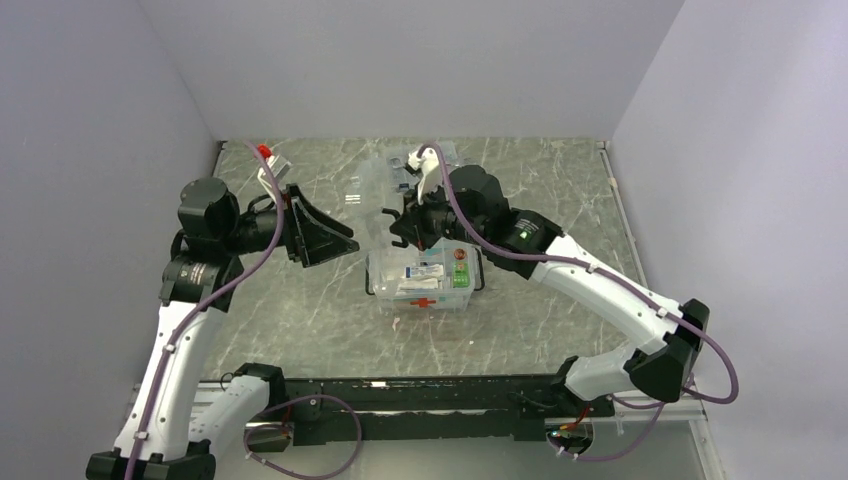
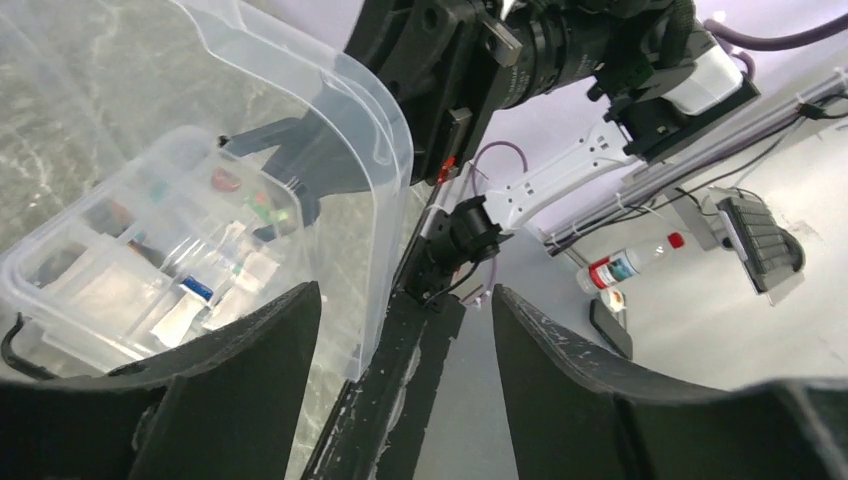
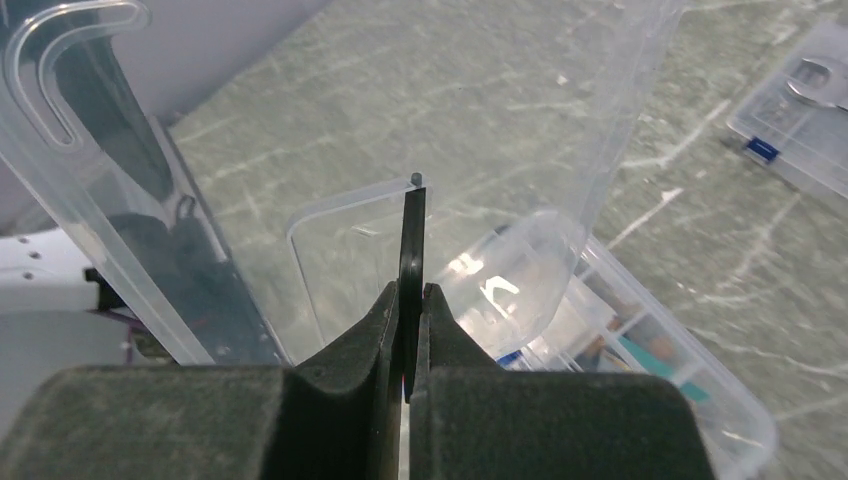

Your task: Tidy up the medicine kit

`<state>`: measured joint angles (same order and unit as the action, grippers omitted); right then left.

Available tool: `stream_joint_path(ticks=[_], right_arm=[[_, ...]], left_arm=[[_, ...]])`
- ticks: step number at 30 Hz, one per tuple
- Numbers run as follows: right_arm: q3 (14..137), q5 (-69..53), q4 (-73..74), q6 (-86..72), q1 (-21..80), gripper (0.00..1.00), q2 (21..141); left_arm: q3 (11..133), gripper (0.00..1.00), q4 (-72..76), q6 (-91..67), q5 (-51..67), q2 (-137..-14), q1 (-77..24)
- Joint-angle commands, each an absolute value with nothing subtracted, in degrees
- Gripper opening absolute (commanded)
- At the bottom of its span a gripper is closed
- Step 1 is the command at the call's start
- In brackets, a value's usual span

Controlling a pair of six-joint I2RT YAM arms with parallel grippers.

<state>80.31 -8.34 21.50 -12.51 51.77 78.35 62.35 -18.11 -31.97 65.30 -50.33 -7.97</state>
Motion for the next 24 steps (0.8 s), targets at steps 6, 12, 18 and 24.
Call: stream_joint_path(ticks=[6,12,18,24], right_arm=[[81.77,-0.91,31.06,3.3,50.07,0.0,72.59],[82.77,-0.16,35.89,12.65,49.41,0.0,72.22],[84.85,-1.44,41.92,24.05,49.51,0.0,73.13],[89.24,-4.93,50.33,35.79,49.48,0.0,74.99]], left_arm=[[66.12,0.88,-35.31,-18.12,48.72,-44.38,-8.04],[62.99,0.95,-38.94,-15.26,39.16,-40.88,-8.0],[57.31,0.96,-39.99,-13.84,34.35,-38.14,-8.0],[51.35,0.96,-38.42,-13.93,33.4,-36.4,-8.0]])
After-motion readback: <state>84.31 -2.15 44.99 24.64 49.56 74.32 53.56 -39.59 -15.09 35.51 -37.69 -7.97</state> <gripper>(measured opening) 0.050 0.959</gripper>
